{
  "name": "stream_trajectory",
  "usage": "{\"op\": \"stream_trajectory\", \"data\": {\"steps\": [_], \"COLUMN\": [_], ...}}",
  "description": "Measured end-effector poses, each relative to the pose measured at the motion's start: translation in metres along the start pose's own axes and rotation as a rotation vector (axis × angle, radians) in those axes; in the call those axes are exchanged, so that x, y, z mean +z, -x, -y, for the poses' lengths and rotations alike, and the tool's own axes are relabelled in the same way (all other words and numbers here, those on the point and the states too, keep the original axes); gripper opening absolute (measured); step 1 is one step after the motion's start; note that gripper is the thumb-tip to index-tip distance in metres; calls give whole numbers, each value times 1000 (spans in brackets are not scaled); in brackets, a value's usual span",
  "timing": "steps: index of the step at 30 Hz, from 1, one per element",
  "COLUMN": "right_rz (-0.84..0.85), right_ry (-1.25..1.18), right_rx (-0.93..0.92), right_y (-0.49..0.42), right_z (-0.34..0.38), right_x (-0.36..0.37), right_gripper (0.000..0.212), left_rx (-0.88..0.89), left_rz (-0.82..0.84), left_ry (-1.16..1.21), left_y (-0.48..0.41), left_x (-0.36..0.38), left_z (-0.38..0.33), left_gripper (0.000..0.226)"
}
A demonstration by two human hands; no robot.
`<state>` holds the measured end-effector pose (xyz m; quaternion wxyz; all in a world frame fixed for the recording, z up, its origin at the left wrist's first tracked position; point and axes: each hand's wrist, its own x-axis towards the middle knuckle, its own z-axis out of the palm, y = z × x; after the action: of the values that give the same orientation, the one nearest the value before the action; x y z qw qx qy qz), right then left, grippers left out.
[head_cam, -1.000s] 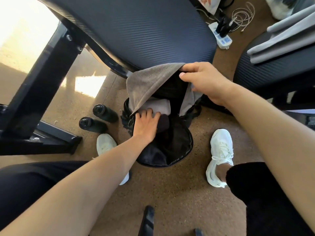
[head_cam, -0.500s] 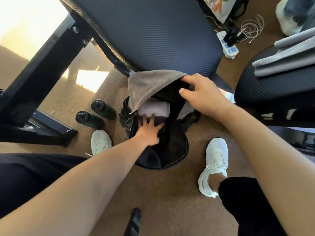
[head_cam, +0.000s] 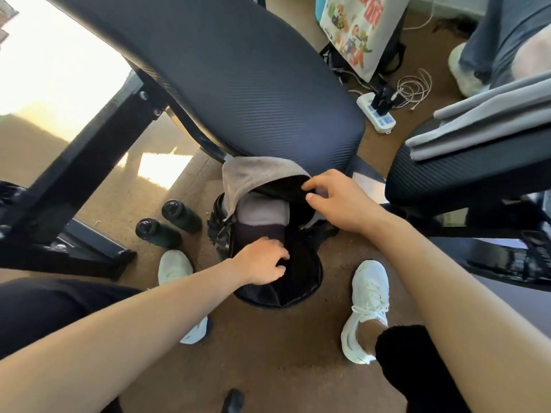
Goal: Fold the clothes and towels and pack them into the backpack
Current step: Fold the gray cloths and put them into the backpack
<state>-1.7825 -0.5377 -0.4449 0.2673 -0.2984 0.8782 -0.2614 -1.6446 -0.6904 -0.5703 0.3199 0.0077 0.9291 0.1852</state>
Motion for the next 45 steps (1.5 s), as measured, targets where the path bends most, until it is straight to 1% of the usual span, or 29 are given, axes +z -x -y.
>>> {"op": "stream_trajectory", "data": {"steps": [3,5,6,8,10,13,15,17,18,19,21,23,25,27,28,29,31,32,33,36,39,42,43,45], "right_rz": [-45,-120,-184,-400,-705,-1126,-1328,-1459,-1489,-1484,-1390,-1318,-1320,-1320,-1314,-1307,-1302,-1299,-1287,-1258,-1347,-1417,-1426,-1427], "right_ry": [1,-24,-56,-141,-211,-229,-257,-331,-370,-398,-405,-389,-387,-391,-389,-383,-368,-364,-366,-379,-383,-353,-328,-274], "right_rx": [-4,21,44,94,125,165,236,320,350,364,342,292,267,244,234,233,234,232,232,254,252,186,151,73], "right_y": [20,36,45,65,87,114,125,133,135,137,135,131,127,126,126,126,128,129,130,132,133,137,140,147], "right_z": [-4,-8,-10,-15,-23,-42,-60,-78,-86,-94,-106,-113,-118,-122,-124,-125,-128,-128,-128,-127,-121,-105,-97,-79], "right_x": [-10,-21,-27,-40,-53,-75,-92,-107,-113,-118,-123,-121,-119,-117,-116,-116,-116,-116,-117,-118,-114,-109,-106,-100], "right_gripper": [28,26,25,21,15,12,15,28,36,45,58,61,59,61,62,63,62,62,62,61,45,25,22,22], "left_rx": [105,141,154,186,218,227,222,224,238,258,288,321,346,354,362,373,388,398,409,446,457,411,414,444], "left_rz": [-100,-214,-269,-365,-436,-501,-549,-599,-623,-642,-656,-663,-637,-560,-526,-522,-598,-631,-639,-608,-574,-544,-538,-550], "left_ry": [11,59,100,195,308,515,598,654,693,727,713,630,588,587,589,561,462,438,429,470,577,649,670,706], "left_y": [36,52,56,58,50,27,8,-13,-23,-33,-51,-70,-90,-109,-117,-123,-129,-129,-127,-108,-74,-30,-15,18], "left_x": [-28,-48,-57,-73,-88,-109,-125,-145,-158,-171,-196,-216,-231,-242,-245,-247,-250,-250,-249,-239,-214,-188,-180,-168], "left_z": [-33,-56,-67,-90,-114,-149,-174,-199,-213,-227,-255,-279,-301,-319,-325,-329,-329,-326,-321,-305,-283,-257,-248,-236], "left_gripper": [30,27,26,24,18,13,16,22,26,30,44,62,76,81,77,65,31,20,17,17,20,19,15,11]}}
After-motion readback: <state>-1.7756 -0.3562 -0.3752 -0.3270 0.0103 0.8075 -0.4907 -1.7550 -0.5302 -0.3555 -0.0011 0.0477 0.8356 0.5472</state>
